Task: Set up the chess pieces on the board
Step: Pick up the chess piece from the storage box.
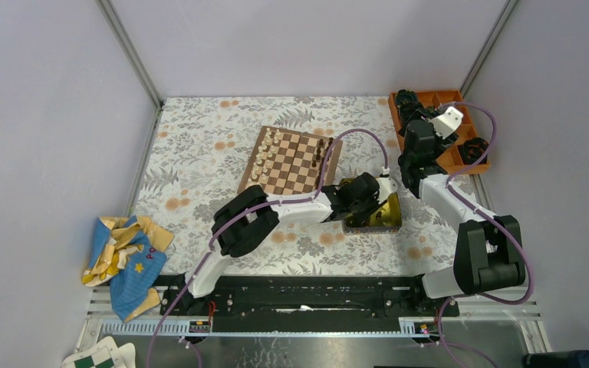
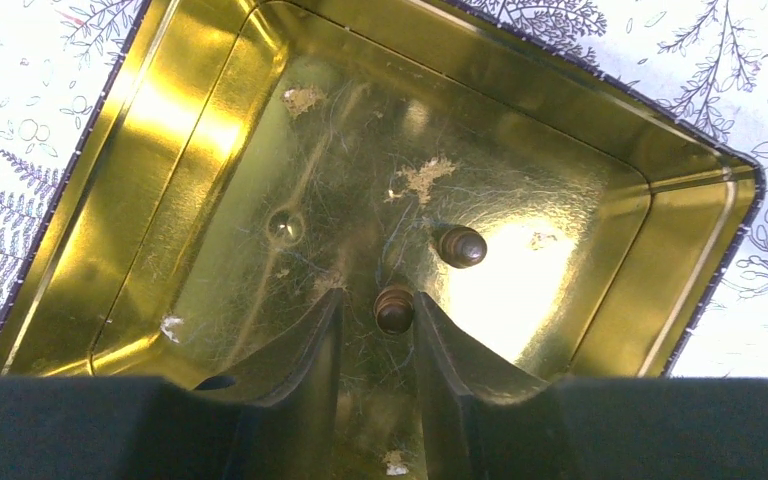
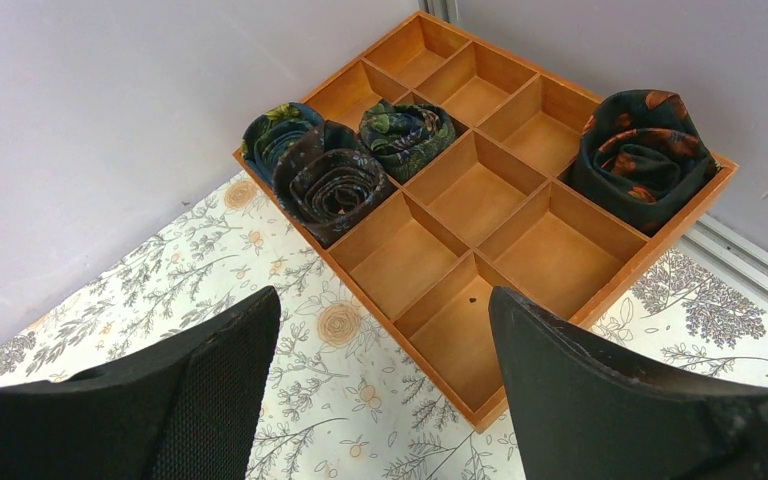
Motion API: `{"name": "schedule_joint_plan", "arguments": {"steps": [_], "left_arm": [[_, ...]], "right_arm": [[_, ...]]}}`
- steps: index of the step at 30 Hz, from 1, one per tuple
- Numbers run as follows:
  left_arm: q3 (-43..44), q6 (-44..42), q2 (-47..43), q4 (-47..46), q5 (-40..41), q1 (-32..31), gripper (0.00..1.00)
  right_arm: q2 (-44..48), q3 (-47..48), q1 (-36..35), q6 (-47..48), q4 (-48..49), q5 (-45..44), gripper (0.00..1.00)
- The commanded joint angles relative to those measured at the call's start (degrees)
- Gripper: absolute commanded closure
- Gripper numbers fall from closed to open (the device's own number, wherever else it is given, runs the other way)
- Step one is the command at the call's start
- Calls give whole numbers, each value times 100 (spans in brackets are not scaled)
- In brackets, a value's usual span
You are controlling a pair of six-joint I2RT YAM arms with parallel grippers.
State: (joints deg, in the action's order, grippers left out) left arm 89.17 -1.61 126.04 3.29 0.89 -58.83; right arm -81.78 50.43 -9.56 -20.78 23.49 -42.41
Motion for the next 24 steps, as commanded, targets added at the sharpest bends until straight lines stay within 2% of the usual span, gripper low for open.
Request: {"name": "schedule_joint_plan", "arguments": {"steps": [1,10,16,24], "left_arm": [[183,46,155,-311,-1,64,64],[148,114,133,-471,42,101,88],[3,148,25,-594,142,115,99],[-73,147,-213,-548,316,117,100]], "right_arm": [[-14,90,33,14,326,-52,17],[-28,63,33,12,380,-43,17],[-40,45,34,-11,376,-27,18],[-31,52,33,-6,355,1,18]]}}
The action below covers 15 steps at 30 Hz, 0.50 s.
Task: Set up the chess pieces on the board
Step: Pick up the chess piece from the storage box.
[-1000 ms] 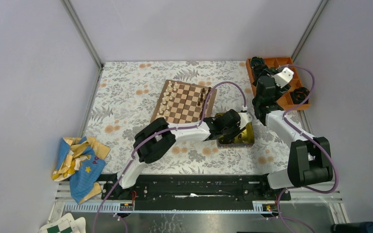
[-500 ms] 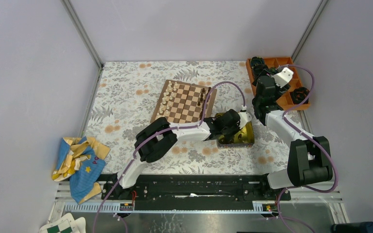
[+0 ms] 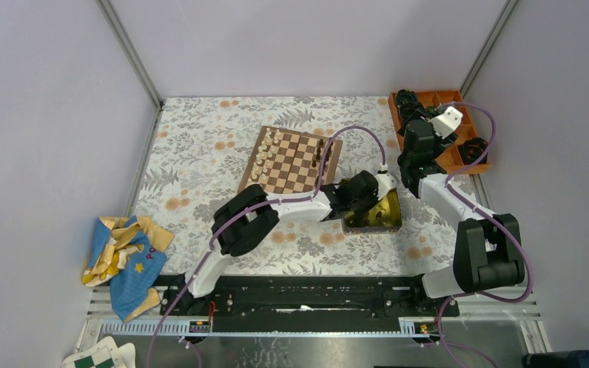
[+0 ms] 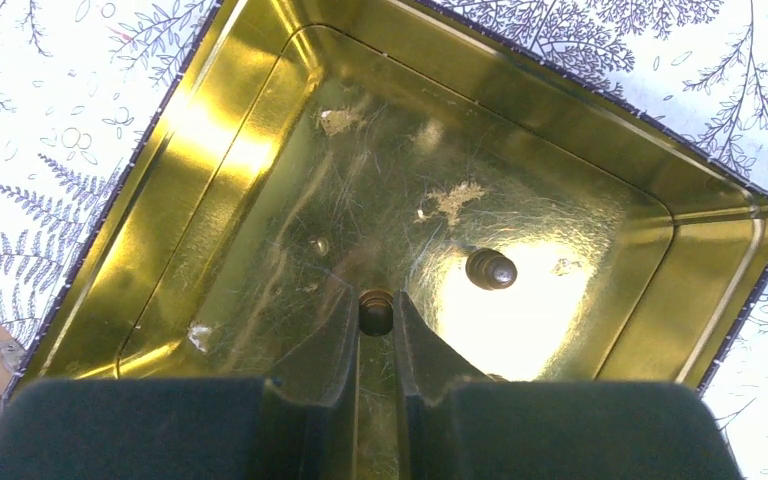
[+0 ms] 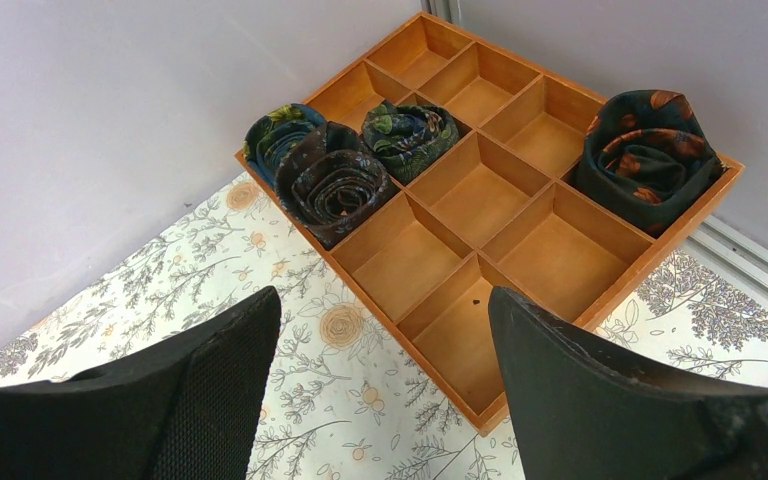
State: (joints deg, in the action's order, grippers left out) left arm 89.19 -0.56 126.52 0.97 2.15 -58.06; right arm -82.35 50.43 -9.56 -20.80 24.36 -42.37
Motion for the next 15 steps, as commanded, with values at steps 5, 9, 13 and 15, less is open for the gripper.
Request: {"name": "schedule_joint_plan", "arguments": {"steps": [5,9,13,15], "left_arm": [[-41,47,-490,-110,312,38,100],[-127,283,-802,36,540,39,100],[-143,427,-1099,305,1002,42,100],[-153,547,-1253,404,1233,81,100]], "right_arm": [[17,70,33,5,221,5,18],[17,72,33,-1,194,9,18],[56,63,38,-21,154,22,18],[94,39,33,-26,148,34,18]]}}
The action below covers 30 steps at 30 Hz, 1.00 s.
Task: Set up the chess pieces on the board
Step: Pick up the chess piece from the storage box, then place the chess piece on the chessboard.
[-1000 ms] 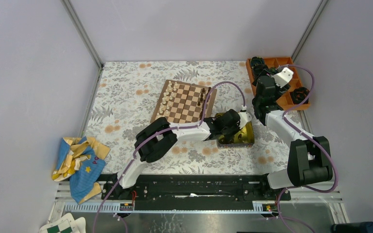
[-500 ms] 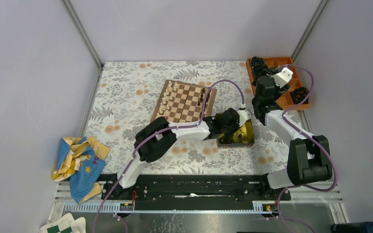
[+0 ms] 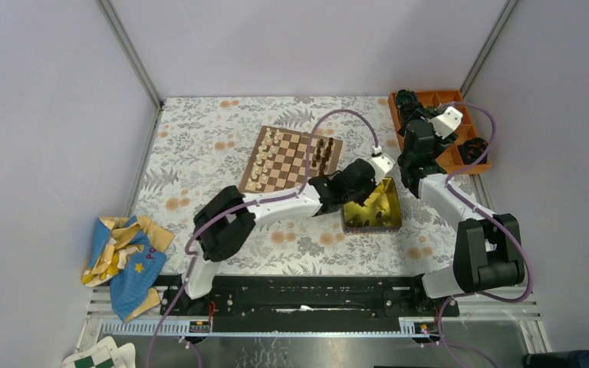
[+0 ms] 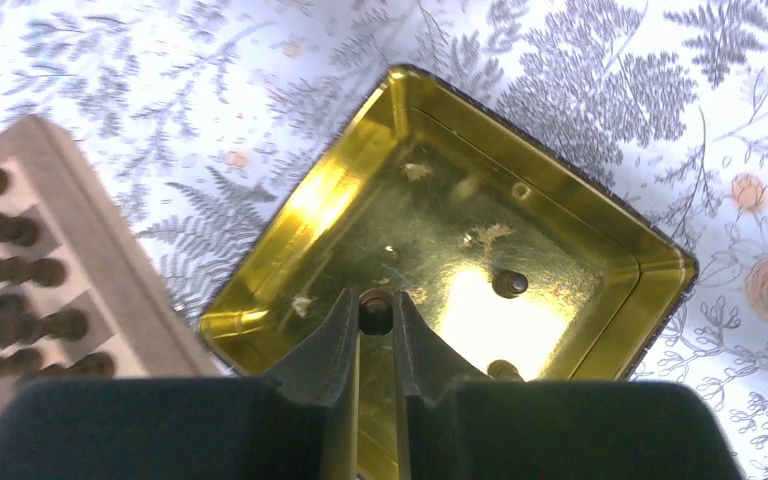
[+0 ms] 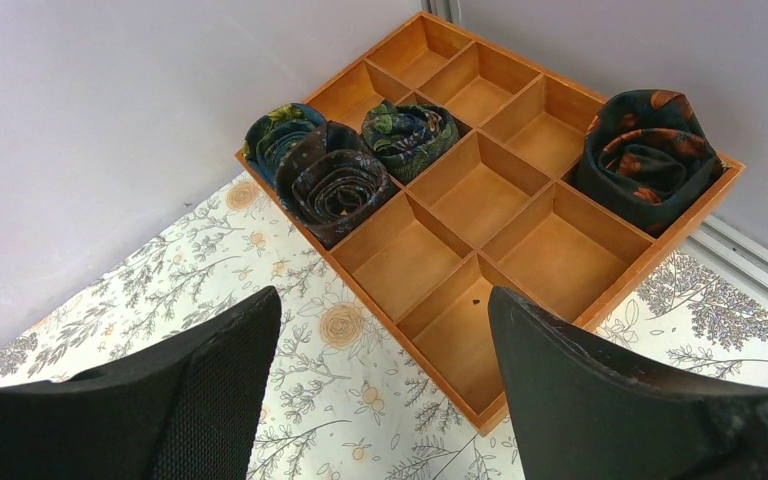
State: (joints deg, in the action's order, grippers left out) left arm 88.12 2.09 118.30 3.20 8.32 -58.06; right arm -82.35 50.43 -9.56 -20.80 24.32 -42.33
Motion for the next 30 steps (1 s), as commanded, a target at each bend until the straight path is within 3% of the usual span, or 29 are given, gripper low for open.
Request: {"name": "schedule_joint_plan", "arguments": {"steps": [1,8,17,30], "left_arm": [[-53,362,-511,234,726,114,100],[-535,1258,-1094,189,1142,725,100],[-1777,1789,-1672,-774,840,1561,100],[-2606,1758,-1636,-1975,541,1695,100]], "right_arm": [[102,37,33,-34,152,43,18],[185,-6,33,-95,117,136,18],[201,-23,33,-143,125,254,18],[139,-25,33,-168,174,371,18]]}}
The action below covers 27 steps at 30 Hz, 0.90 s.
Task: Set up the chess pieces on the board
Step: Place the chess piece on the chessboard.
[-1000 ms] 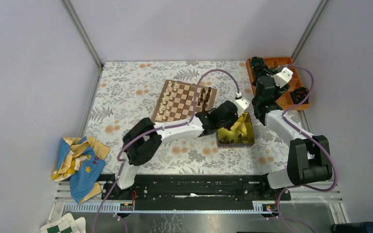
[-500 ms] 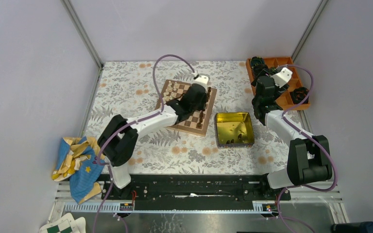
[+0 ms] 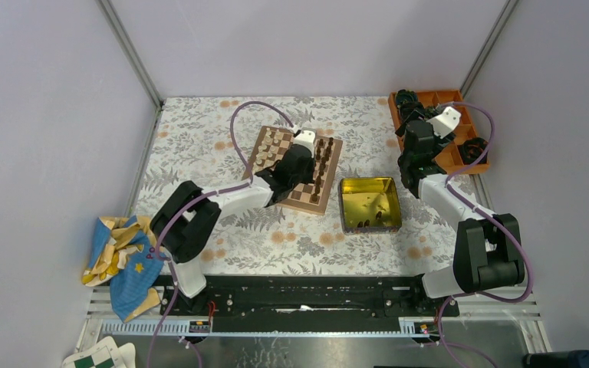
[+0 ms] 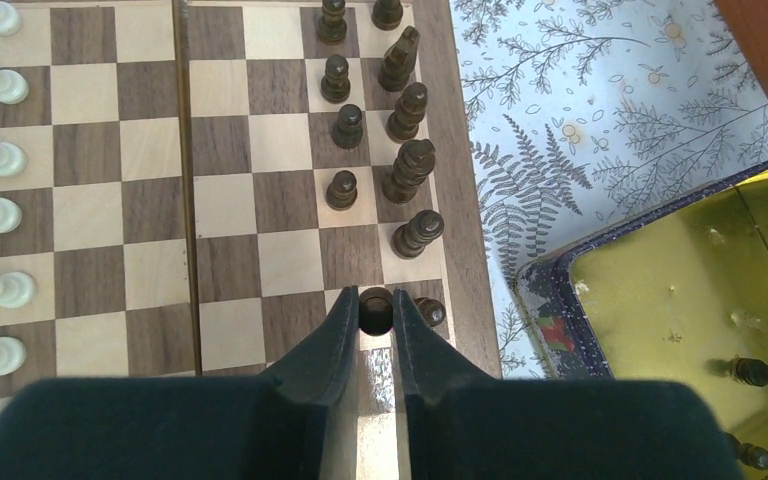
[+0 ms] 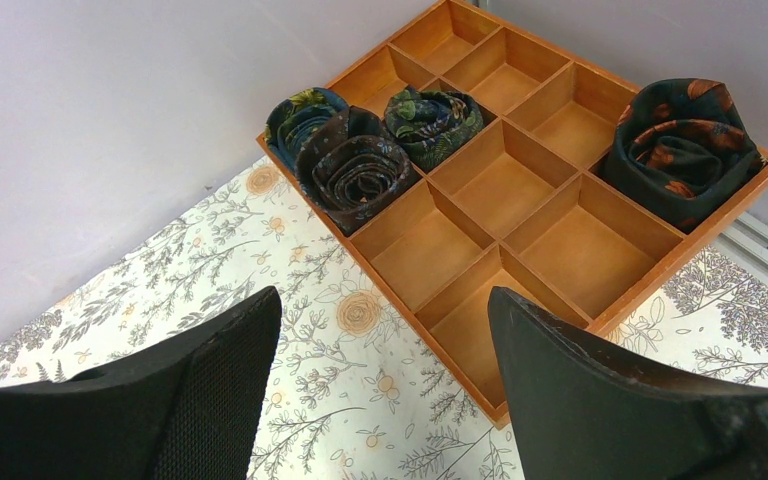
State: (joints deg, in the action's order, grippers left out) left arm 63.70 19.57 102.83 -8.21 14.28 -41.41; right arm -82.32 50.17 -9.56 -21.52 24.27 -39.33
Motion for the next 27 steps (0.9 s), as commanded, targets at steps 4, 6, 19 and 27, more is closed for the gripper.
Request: {"name": "schedule_joint_plan", "arguments": {"steps": [4,6,19,27], "left_arm": [[-314,-79,-35,-1127,-45,28,100],[-375,-129,-7,-1247,-12,30,100],[-59,-524,406,-1088,126,30,100],[57,-608,595,-1069,144,29,100]], "right_arm": [[116,10,36,-96,196,100,18],[111,10,33,-85,201,111,18],[24,-7,33,-94,261,162,18],[-29,-16,33,-93,304,175,18]]}}
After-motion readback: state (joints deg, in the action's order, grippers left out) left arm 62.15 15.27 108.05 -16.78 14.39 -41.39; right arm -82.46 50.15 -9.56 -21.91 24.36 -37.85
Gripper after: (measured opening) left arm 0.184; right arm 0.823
